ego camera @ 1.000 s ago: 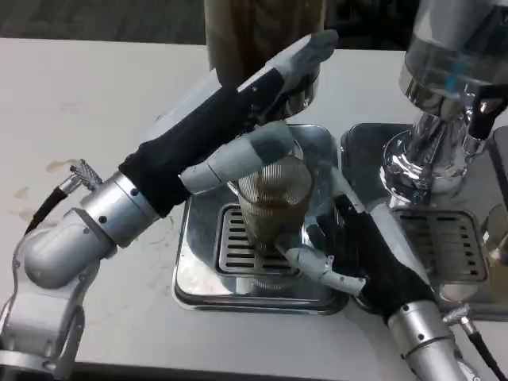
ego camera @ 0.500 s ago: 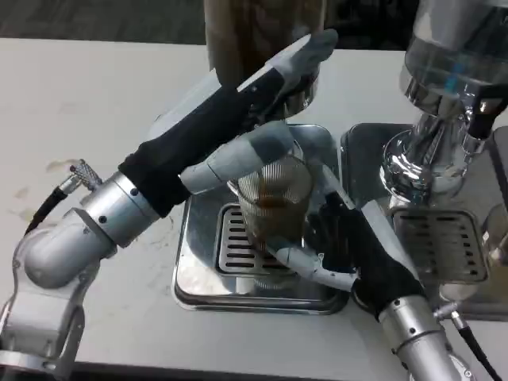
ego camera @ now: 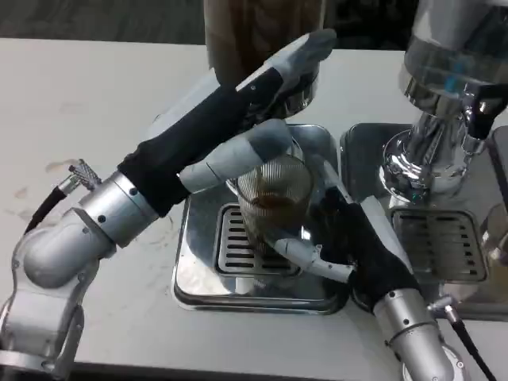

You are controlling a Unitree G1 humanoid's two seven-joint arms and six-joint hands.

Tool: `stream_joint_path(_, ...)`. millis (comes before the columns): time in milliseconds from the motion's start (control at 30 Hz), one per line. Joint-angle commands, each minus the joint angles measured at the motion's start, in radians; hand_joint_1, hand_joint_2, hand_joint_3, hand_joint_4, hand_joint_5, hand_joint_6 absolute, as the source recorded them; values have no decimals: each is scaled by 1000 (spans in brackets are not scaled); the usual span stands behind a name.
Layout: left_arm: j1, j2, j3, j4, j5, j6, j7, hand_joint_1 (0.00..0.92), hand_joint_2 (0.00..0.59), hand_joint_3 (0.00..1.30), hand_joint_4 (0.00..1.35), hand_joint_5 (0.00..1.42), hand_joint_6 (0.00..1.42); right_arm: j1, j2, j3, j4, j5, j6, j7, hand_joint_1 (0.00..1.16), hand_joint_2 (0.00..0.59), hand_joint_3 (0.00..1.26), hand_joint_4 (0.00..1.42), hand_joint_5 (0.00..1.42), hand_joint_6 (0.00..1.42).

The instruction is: Grasp the cup under the faucet to collect the drink, then remove the cup.

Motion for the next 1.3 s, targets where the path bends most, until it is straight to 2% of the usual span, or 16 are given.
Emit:
stream_joint_path(33,17,4,-28,9,21,26,-24,0,32,0,0,0,0,-32,13,3,24,11,-20,9,654,196,0,0,0,0)
stream_joint_path(333,19,-6,0,-5,2,6,4,0,34,0,0,0,0,-42,21,3,50,14,-34,9,654,196,0,0,0,0)
stream_joint_path(567,27,-26,82,-55,-58,-69,48,0,39,0,0,0,0,-46,24,-2,54,13,-50,1,654,196,0,0,0,0)
stream_joint_path(800,30,-37,124,-51,-89,-122,54,0,44,0,0,0,0,-54,27,-11,72,18,-63,-3,660,199,0,0,0,0)
stream_joint_path(1033,60,-19,158,-122,-153,-124,41,0,44,0,0,0,0,-62,23,-17,81,20,-76,0,663,200,0,0,0,0)
stream_joint_path(1200,178,0,262,-176,-219,-120,63,0,44,0,0,0,0,-66,22,-19,88,26,-88,8,663,199,0,0,0,0)
stream_joint_path(1300,253,4,313,-141,-234,-122,59,0,47,0,0,0,0,-69,21,-18,90,28,-92,11,660,197,0,0,0,0)
